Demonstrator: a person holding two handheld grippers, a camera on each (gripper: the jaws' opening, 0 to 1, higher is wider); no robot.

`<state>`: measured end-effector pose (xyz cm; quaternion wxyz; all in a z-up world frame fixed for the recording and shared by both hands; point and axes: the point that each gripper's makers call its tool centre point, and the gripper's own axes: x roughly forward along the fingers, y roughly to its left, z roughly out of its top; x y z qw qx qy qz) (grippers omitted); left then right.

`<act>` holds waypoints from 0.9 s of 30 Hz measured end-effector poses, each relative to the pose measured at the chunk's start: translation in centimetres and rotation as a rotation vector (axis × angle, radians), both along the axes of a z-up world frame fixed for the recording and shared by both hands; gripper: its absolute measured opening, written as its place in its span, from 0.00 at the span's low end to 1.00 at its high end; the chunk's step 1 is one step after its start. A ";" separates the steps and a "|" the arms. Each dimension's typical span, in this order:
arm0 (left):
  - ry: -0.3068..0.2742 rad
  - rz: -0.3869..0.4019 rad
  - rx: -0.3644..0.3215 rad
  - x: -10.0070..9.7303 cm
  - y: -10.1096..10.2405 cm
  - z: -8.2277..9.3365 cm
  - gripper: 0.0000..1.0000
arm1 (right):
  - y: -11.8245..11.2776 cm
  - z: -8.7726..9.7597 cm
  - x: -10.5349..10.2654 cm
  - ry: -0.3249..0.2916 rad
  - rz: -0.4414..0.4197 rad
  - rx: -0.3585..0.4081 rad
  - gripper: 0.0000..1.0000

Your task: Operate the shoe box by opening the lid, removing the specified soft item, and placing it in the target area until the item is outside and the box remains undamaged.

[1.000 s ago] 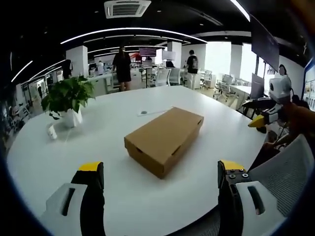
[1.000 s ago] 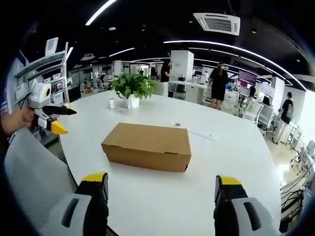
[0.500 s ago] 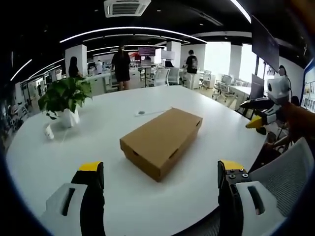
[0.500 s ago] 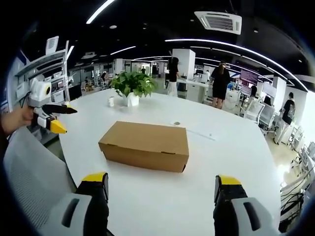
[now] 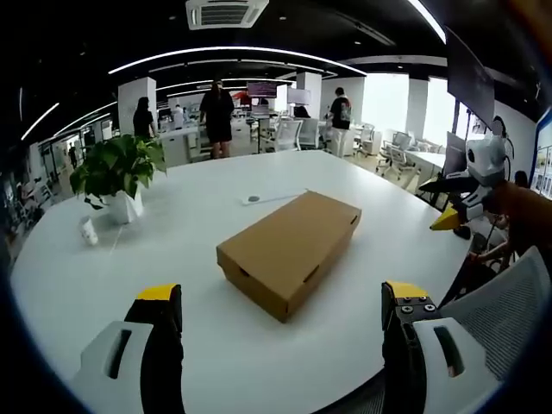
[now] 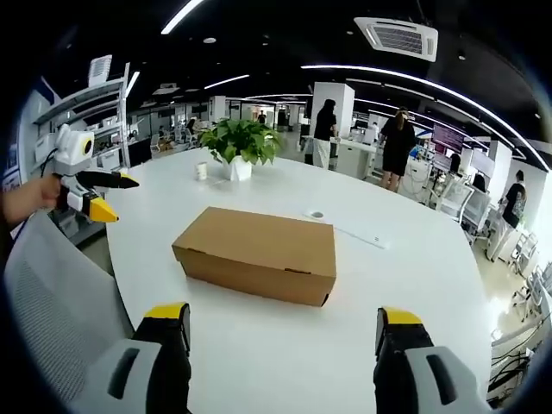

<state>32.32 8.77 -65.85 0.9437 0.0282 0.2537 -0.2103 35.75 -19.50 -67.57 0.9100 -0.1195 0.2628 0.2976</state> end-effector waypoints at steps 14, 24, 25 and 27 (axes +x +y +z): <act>0.021 -0.032 0.034 1.9 -0.4 -0.5 1.00 | -0.4 -0.8 1.3 -0.001 0.034 -0.042 0.86; 0.023 -0.006 0.018 3.2 -0.5 -1.1 0.98 | -0.3 -1.6 2.5 -0.008 0.088 -0.083 0.84; 0.021 -0.006 0.017 3.4 -0.6 -1.1 0.98 | -0.3 -1.6 2.6 -0.007 0.092 -0.086 0.83; 0.025 -0.009 0.018 3.5 -0.7 -1.2 0.98 | -0.2 -1.8 2.8 -0.005 0.103 -0.092 0.83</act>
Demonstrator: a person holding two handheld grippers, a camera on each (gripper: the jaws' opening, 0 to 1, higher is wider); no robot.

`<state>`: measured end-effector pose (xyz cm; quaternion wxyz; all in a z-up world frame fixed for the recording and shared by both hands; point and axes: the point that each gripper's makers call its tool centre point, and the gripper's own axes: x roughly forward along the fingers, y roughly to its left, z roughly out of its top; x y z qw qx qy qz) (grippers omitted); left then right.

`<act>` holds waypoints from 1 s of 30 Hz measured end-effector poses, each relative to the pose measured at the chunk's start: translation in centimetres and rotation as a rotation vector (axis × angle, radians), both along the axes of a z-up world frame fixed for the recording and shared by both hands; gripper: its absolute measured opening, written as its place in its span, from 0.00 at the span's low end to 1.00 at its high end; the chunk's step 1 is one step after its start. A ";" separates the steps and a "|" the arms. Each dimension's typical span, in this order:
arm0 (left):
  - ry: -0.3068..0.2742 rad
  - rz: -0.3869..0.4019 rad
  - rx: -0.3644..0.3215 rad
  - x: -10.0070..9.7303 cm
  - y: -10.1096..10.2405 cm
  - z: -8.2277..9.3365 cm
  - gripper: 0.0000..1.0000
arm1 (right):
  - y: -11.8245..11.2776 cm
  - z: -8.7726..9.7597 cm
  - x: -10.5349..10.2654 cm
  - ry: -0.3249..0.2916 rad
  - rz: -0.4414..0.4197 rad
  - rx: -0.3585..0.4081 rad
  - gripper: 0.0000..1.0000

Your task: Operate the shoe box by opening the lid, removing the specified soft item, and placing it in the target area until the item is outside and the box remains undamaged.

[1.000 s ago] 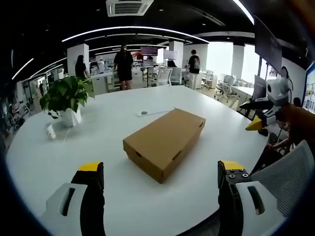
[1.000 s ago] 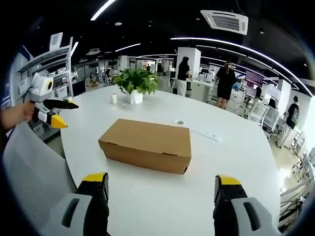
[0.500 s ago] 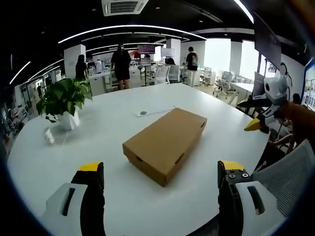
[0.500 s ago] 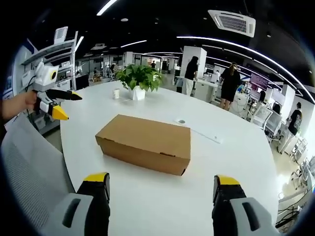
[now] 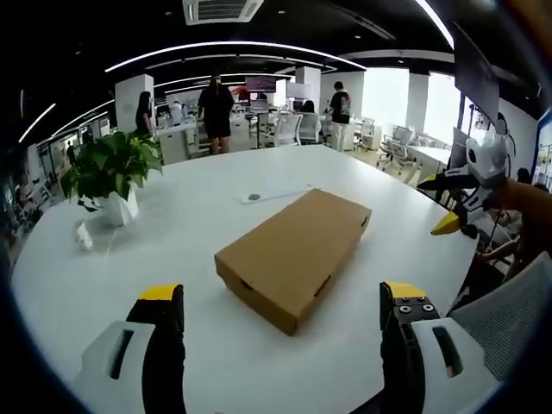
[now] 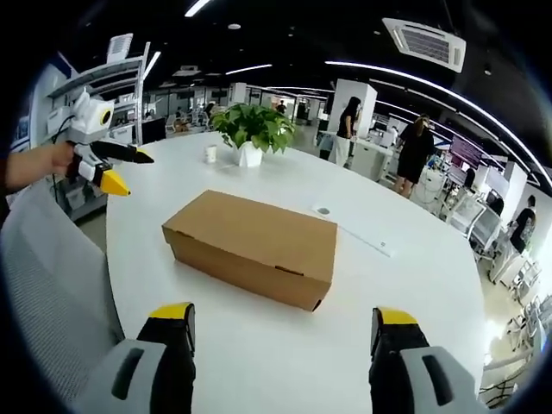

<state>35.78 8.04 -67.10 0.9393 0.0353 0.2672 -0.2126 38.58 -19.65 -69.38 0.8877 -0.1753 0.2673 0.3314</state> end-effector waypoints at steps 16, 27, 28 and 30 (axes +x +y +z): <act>0.048 0.016 -0.006 0.6 -0.3 -1.9 1.00 | 0.2 -1.4 1.3 0.023 0.048 -0.030 0.77; 0.078 0.022 -0.016 1.3 -0.5 -2.9 0.99 | 0.3 -1.9 2.9 0.036 0.051 -0.012 0.73; 0.084 0.018 -0.022 1.4 -0.7 -3.0 0.98 | 0.3 -2.0 3.0 0.038 0.052 -0.014 0.73; 0.090 0.019 -0.029 1.5 -0.8 -3.1 0.98 | 0.3 -2.1 3.2 0.038 0.059 -0.017 0.73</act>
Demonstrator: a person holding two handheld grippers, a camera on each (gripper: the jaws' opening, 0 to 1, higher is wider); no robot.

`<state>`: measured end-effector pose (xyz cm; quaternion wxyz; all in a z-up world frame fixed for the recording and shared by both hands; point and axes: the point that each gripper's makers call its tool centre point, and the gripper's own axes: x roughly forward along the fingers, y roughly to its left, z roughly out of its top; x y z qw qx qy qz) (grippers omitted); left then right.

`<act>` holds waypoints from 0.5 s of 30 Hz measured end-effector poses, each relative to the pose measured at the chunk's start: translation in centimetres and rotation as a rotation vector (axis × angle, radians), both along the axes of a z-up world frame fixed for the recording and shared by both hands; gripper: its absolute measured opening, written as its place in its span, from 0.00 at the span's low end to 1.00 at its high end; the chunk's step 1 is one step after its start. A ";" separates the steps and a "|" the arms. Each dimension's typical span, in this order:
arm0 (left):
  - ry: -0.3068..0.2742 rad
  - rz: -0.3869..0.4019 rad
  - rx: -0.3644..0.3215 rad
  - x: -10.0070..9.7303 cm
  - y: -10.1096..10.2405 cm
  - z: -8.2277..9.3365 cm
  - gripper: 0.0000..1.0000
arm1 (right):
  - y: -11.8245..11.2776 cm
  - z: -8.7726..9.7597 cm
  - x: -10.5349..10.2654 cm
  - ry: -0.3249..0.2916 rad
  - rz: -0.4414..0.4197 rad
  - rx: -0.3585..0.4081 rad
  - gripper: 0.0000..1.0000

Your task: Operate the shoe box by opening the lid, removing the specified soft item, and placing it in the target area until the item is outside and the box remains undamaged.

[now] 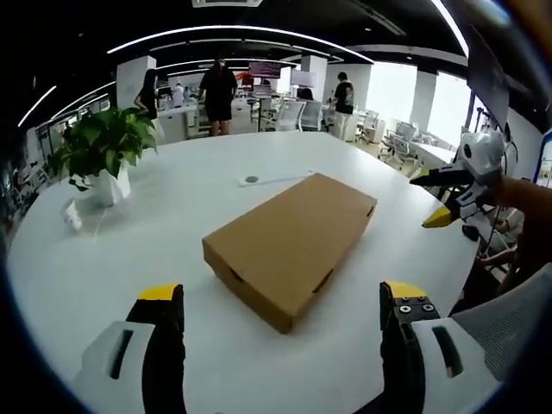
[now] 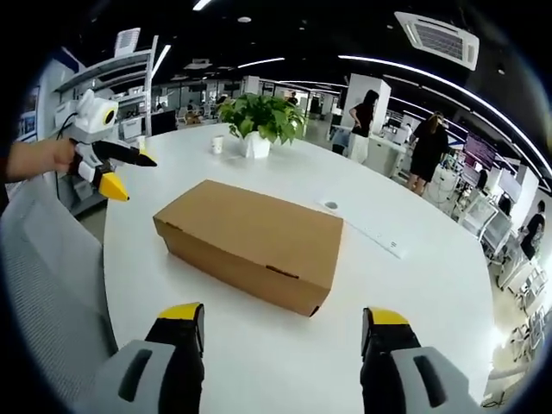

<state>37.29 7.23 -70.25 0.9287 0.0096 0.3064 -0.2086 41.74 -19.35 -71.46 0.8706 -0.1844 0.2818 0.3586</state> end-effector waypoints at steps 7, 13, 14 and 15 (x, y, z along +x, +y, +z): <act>0.007 0.008 0.019 0.7 0.0 -1.0 0.94 | 0.1 -0.6 0.7 0.005 0.024 -0.013 0.70; 0.021 0.009 0.033 1.1 0.0 -1.8 0.93 | 0.1 -1.0 1.4 0.000 0.037 -0.023 0.68; 0.023 0.011 0.033 1.2 0.0 -2.1 0.92 | 0.2 -1.0 1.6 -0.001 0.039 -0.020 0.67; 0.023 0.014 0.031 1.2 0.0 -2.1 0.92 | 0.2 -1.1 1.8 -0.004 0.041 -0.017 0.66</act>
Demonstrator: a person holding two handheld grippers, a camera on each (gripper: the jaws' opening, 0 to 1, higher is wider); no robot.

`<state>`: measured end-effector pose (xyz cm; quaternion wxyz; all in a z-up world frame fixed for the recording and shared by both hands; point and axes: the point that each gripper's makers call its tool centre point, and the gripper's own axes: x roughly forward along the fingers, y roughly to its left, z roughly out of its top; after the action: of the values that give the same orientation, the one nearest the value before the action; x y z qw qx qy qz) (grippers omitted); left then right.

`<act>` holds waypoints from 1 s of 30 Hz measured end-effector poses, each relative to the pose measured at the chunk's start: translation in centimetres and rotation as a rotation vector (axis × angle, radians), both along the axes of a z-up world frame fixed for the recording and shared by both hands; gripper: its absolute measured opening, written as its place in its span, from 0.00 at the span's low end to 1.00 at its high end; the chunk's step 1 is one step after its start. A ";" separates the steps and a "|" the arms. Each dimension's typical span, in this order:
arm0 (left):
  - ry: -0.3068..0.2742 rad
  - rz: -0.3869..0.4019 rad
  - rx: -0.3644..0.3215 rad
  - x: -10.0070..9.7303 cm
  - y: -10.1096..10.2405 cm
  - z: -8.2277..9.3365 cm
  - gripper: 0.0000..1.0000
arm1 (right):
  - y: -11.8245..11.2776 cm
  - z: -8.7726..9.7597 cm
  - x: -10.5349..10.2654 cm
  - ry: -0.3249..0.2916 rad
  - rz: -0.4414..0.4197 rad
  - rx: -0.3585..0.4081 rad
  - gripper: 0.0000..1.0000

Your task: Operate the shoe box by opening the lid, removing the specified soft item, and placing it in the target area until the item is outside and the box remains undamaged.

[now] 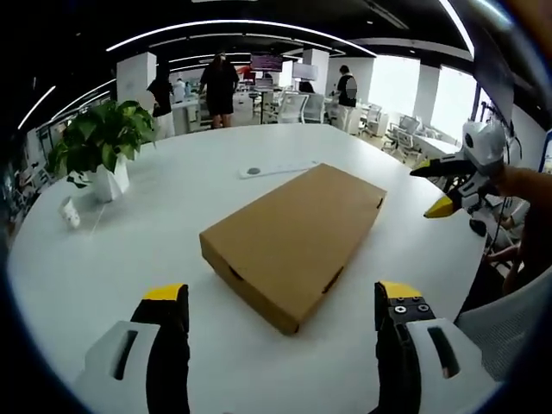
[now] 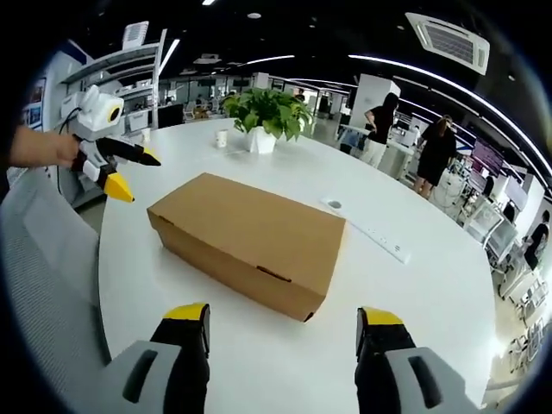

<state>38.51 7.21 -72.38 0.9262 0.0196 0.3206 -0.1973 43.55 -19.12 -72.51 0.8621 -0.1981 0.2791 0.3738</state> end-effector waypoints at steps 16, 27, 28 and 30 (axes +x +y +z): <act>0.032 0.049 -0.028 0.1 -0.3 -2.9 0.87 | 0.7 -1.3 1.9 -0.007 0.042 -0.031 0.59; 0.025 0.058 -0.043 0.7 -1.0 -4.1 0.84 | 0.9 -2.7 3.0 0.002 0.060 -0.069 0.55; 0.025 0.054 -0.043 0.7 -1.1 -4.3 0.84 | 0.8 -2.9 3.2 0.007 0.061 -0.068 0.55; 0.017 0.045 -0.045 0.7 -1.3 -4.4 0.83 | 0.8 -3.3 3.5 0.014 0.062 -0.066 0.54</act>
<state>39.24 5.89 -76.80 0.9279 -0.0102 0.3242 -0.1837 47.03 -18.29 -75.80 0.8412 -0.2325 0.2909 0.3921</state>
